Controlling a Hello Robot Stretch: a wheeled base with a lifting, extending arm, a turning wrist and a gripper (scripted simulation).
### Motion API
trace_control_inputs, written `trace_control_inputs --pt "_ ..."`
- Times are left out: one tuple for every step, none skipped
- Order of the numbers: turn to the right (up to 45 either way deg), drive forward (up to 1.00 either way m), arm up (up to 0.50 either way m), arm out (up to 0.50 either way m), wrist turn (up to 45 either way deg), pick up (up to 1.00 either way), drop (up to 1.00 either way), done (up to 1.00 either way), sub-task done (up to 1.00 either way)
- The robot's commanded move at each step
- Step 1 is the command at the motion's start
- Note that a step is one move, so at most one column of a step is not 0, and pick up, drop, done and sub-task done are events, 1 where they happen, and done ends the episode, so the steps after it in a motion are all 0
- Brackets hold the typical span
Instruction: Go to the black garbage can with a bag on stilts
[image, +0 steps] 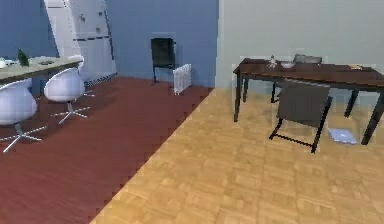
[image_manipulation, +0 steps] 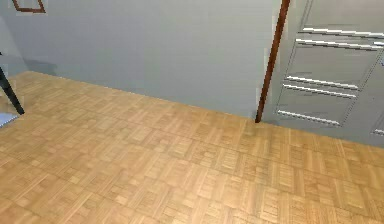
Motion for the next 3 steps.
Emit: trace_control_inputs --pt "-3.0 0.00 0.00 0.00 0.0 0.00 0.00 0.00 0.00" --pt "0.0 1.00 0.00 0.00 0.0 0.00 0.00 0.00 0.00" --pt "0.0 1.00 0.00 0.00 0.0 0.00 0.00 0.00 0.00"
